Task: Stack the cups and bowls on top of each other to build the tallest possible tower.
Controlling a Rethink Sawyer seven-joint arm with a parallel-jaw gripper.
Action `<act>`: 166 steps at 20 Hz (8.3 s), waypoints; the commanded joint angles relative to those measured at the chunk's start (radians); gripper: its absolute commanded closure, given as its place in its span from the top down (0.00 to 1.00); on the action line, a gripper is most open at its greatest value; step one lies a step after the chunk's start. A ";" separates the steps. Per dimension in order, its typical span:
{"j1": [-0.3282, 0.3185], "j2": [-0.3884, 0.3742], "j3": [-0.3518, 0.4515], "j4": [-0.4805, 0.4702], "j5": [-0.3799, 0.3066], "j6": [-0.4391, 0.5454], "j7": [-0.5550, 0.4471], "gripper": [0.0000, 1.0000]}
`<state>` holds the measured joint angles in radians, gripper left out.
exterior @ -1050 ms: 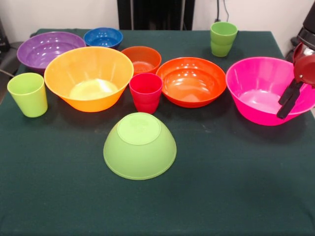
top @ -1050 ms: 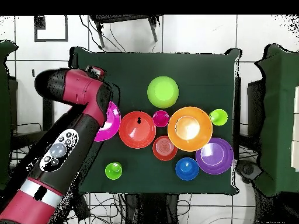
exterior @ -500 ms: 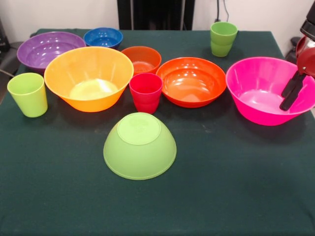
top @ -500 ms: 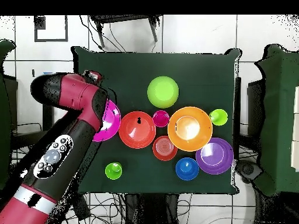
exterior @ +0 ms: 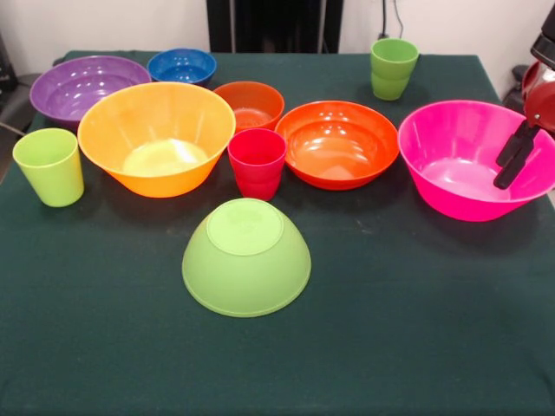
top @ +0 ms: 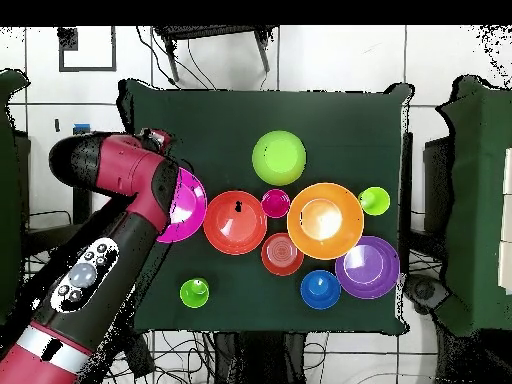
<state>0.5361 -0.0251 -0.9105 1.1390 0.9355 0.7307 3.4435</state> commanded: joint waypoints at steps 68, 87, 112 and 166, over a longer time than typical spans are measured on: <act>0.000 0.077 0.147 0.090 -0.095 -0.188 0.021 1.00; -0.021 0.059 0.205 0.099 -0.098 -0.187 -0.030 1.00; -0.061 0.022 0.296 0.113 -0.145 -0.212 -0.060 1.00; 0.007 0.063 0.324 0.077 -0.170 -0.207 0.066 1.00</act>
<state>0.5357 -0.0226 -0.7274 1.2303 0.8109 0.5421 3.4435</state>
